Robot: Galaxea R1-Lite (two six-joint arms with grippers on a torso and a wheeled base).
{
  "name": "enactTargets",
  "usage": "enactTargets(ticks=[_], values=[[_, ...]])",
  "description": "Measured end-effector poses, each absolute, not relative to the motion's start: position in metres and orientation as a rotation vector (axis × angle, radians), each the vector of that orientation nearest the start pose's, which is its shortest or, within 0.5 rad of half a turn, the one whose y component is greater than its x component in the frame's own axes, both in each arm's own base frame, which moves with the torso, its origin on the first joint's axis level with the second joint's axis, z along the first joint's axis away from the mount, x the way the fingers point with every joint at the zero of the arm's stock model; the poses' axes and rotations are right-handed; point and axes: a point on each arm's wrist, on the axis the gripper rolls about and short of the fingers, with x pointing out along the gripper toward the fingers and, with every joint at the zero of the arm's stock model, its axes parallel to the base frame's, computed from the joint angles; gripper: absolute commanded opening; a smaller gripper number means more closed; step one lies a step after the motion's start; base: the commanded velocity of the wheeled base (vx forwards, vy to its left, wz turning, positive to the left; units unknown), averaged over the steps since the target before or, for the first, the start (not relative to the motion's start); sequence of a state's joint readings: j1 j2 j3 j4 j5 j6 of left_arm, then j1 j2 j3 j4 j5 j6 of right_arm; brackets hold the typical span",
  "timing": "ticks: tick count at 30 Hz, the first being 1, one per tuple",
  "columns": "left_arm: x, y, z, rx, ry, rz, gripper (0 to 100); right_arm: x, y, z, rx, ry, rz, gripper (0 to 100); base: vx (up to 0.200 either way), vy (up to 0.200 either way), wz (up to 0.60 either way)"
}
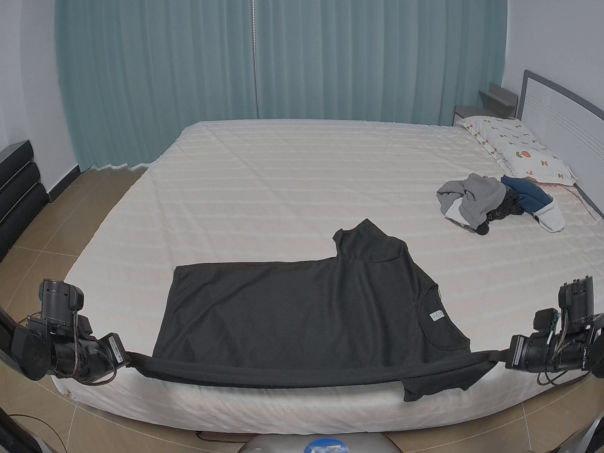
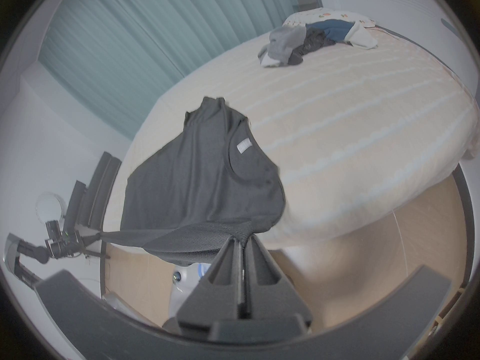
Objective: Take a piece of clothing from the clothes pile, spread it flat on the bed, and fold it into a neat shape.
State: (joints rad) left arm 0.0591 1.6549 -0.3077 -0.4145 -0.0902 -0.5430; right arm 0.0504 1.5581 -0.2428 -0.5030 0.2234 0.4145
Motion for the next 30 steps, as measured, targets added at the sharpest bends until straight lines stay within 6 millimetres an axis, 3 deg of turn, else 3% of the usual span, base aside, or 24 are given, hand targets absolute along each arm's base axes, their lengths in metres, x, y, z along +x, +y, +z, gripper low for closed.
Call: enactTargets(ticks=[15,30], values=[[0.215,0.008,0.072,-0.725,0.856,0.210,0,0.215,0.015,0.075,0.472,0.863,0.076,0,0.000,0.000,0.00],[0.213,0.003,0.068,-0.711,0.891,0.203,0,0.192,0.012,0.070,0.407,0.966,0.076,0,0.000,0.000,0.00]])
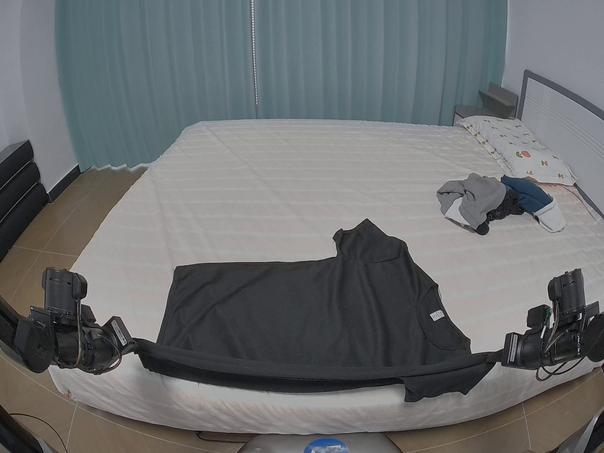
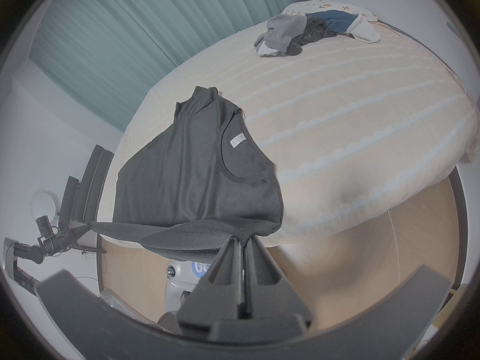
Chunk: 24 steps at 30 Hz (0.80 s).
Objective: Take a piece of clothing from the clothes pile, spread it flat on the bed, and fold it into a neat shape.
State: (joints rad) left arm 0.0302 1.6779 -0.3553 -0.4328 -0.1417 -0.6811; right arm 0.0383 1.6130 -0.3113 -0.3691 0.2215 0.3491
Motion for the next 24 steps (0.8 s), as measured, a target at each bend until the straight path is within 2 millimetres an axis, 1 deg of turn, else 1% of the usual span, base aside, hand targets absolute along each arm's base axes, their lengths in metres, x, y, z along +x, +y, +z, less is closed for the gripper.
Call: enactTargets(ticks=[3,6,11,17,24], values=[[0.214,0.002,0.068,-0.710,0.894,0.198,0,0.192,0.012,0.070,0.406,0.962,0.076,0,0.000,0.000,0.00],[0.217,0.002,0.067,-0.711,0.894,0.196,0,0.197,0.012,0.072,0.406,0.954,0.078,0,0.000,0.000,0.00],[0.222,0.002,0.065,-0.716,0.897,0.199,0,0.212,0.013,0.073,0.405,0.943,0.082,0,0.000,0.000,0.00],[0.233,0.002,0.062,-0.736,0.901,0.210,0,0.237,0.014,0.073,0.407,0.931,0.087,0,0.000,0.000,0.00],[0.247,0.003,0.061,-0.750,0.890,0.219,0,0.254,0.016,0.070,0.409,0.931,0.095,0,0.000,0.000,0.00]])
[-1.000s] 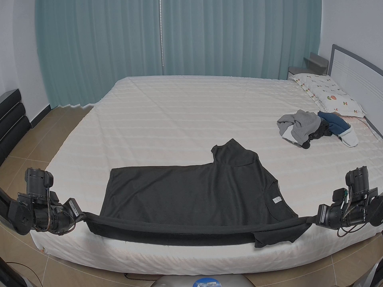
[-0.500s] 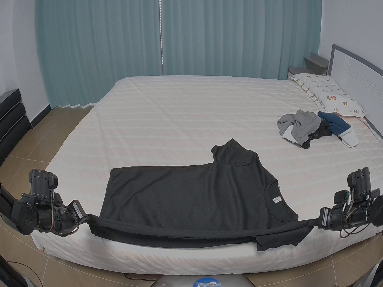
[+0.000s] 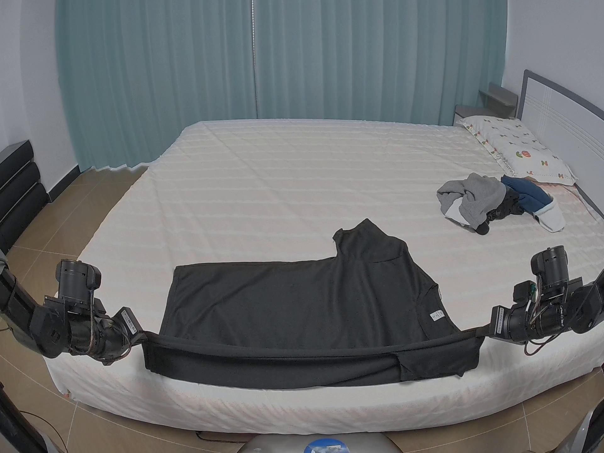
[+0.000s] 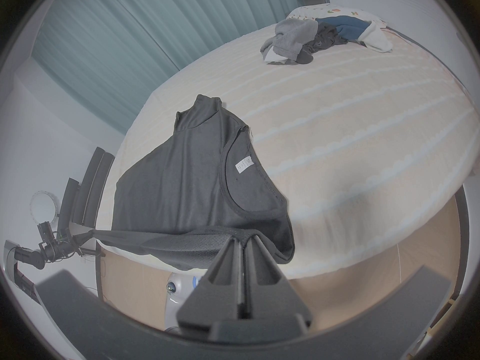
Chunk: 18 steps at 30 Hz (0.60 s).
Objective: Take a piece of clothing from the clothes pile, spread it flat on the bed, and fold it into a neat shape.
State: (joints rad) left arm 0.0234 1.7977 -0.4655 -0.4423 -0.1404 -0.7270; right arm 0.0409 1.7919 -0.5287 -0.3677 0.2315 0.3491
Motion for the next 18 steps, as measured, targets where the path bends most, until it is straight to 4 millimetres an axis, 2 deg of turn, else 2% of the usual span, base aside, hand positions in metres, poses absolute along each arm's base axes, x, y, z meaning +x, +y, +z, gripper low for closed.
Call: enactTargets(ticks=[8,18], values=[[0.245,0.005,0.067,-0.754,0.870,0.228,0,0.261,0.019,0.071,0.412,0.923,0.117,0,0.000,0.000,0.00],[0.238,0.004,0.072,-0.748,0.855,0.215,0,0.251,0.018,0.075,0.409,0.918,0.121,0,0.000,0.000,0.00]])
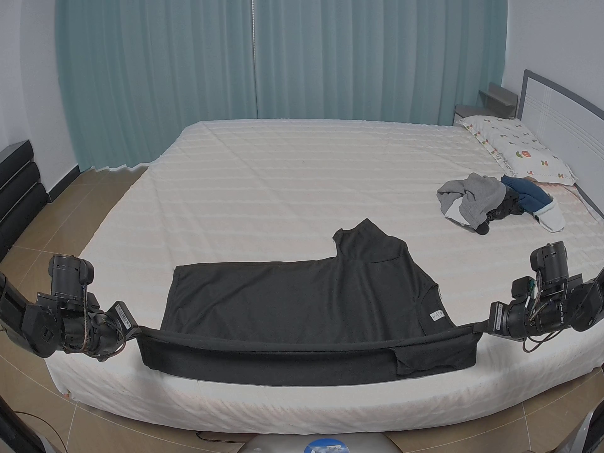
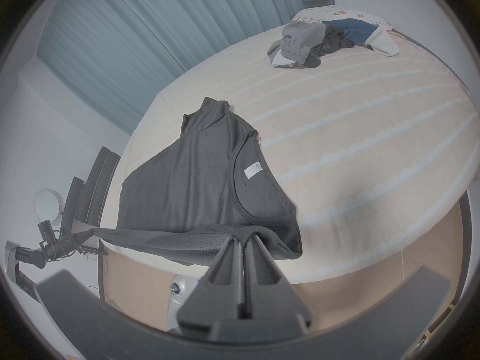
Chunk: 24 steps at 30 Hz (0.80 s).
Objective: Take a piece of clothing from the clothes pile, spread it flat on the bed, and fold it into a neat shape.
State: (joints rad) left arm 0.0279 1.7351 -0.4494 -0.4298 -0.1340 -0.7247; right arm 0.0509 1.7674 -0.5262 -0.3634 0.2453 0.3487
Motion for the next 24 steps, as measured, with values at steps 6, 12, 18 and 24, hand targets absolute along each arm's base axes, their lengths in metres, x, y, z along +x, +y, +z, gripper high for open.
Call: enactTargets(ticks=[6,12,18,24], values=[[0.243,0.003,0.067,-0.750,0.873,0.211,0,0.253,0.018,0.075,0.409,0.916,0.121,0,0.000,0.000,0.00],[0.255,0.003,0.061,-0.752,0.887,0.216,0,0.267,0.018,0.072,0.410,0.913,0.120,0,0.000,0.000,0.00],[0.268,0.003,0.053,-0.754,0.900,0.222,0,0.288,0.019,0.065,0.415,0.916,0.125,0,0.000,0.000,0.00],[0.277,0.004,0.045,-0.755,0.918,0.231,0,0.309,0.021,0.053,0.422,0.931,0.125,0,0.000,0.000,0.00]])
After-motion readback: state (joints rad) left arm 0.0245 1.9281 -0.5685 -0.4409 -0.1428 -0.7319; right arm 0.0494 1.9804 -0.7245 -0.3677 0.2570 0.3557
